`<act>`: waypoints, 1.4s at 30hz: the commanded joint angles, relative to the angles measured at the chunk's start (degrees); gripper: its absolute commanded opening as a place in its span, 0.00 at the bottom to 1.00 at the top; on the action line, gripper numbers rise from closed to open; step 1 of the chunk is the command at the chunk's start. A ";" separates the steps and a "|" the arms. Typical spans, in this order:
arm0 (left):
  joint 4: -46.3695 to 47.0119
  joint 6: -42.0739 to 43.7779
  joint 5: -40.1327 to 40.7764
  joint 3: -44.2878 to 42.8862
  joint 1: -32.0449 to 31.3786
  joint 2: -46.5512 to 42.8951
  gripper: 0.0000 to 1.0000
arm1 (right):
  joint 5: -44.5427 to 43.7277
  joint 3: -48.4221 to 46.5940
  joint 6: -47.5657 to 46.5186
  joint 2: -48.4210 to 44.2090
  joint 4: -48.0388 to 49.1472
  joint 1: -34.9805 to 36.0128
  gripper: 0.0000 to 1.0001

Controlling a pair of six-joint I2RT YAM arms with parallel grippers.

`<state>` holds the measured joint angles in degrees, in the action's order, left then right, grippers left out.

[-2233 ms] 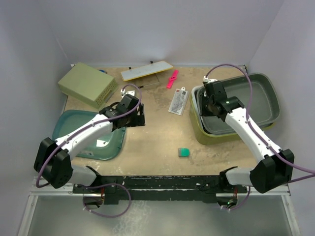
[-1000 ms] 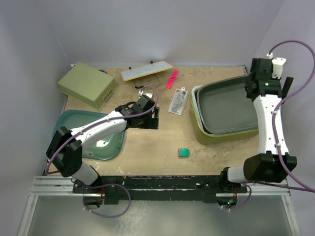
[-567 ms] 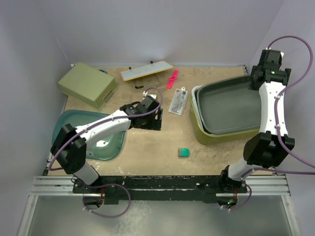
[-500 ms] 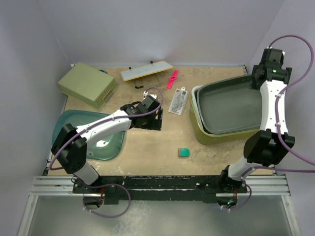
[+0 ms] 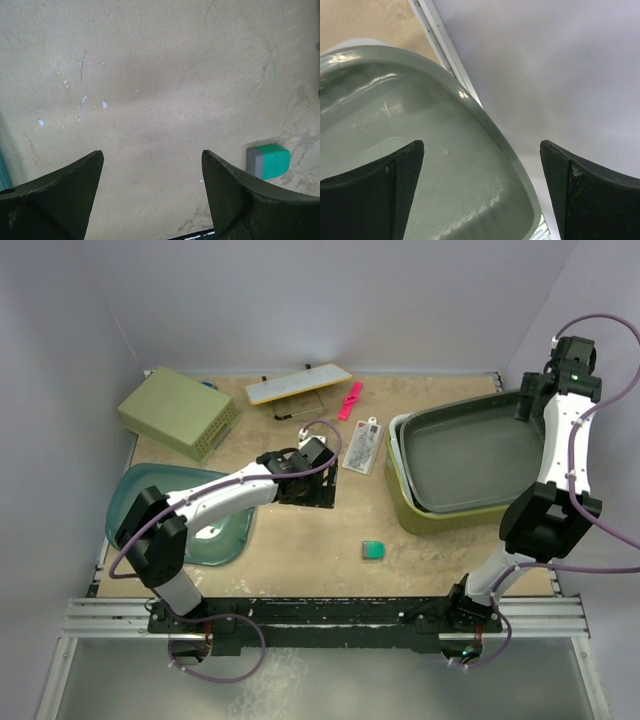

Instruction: Turn the large container upside down

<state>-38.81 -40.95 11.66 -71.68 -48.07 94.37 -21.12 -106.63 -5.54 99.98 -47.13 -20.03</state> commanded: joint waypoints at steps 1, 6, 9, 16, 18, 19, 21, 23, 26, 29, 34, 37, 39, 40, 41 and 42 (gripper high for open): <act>1.11 -2.64 0.65 -0.76 -1.15 1.46 0.77 | 5.52 1.64 -2.33 -1.52 2.02 -1.23 0.99; -0.16 -1.99 1.18 -3.90 -2.95 4.88 0.77 | 9.17 1.41 -2.87 -1.17 1.22 -1.24 0.86; -1.55 -0.91 1.48 -6.13 -3.78 6.98 0.77 | 9.62 1.38 -3.85 -1.58 1.34 -1.35 0.78; -1.84 -0.09 2.05 -8.27 -4.92 8.97 0.77 | 6.78 5.07 -4.83 -4.49 3.58 -1.33 0.47; -1.80 -0.02 2.14 -8.24 -4.94 8.90 0.77 | 6.84 6.06 -5.23 -5.55 4.30 -1.33 0.42; -1.80 0.06 2.20 -8.15 -4.99 8.88 0.77 | 6.73 6.34 -5.29 -5.96 4.60 -1.35 0.40; -1.79 0.10 2.31 -8.13 -5.01 8.74 0.77 | 6.57 6.44 -5.44 -6.01 4.77 -1.39 0.36; -1.73 0.17 2.42 -8.05 -5.01 8.66 0.77 | 6.91 6.33 -5.41 -6.19 4.59 -1.37 0.19; -1.47 -0.05 2.60 -7.80 -5.01 8.32 0.77 | 5.35 7.60 -4.81 -7.65 6.07 -1.40 0.00; -1.28 -0.39 2.91 -7.96 -5.18 7.87 0.77 | 3.16 8.35 -4.82 -9.56 6.87 -1.46 0.00; -2.03 0.15 4.36 -13.33 -5.14 5.57 0.77 | 5.92 8.20 -2.49 -14.81 7.57 -1.34 0.05; -3.71 1.78 6.20 -19.66 -5.19 4.60 0.77 | 14.28 6.96 4.59 -17.94 6.86 -1.35 0.40; -5.10 2.62 7.70 -24.43 -5.19 4.51 0.77 | 21.70 6.07 13.24 -19.14 6.54 -1.38 0.63; -5.48 2.75 8.44 -25.92 -5.19 4.37 0.77 | 26.88 6.16 18.52 -19.72 6.76 -1.25 0.65; -5.80 2.61 9.32 -26.82 -5.19 4.00 0.77 | 34.83 6.97 24.56 -20.31 7.39 -1.13 0.64; -5.58 2.27 10.36 -27.11 -5.18 3.26 0.77 | 39.72 9.21 28.17 -21.06 8.34 -0.48 0.63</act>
<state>-43.64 -39.99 17.04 -93.41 -52.97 102.83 -1.87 -98.37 4.51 81.19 -41.67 -21.63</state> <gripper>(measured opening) 0.769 0.642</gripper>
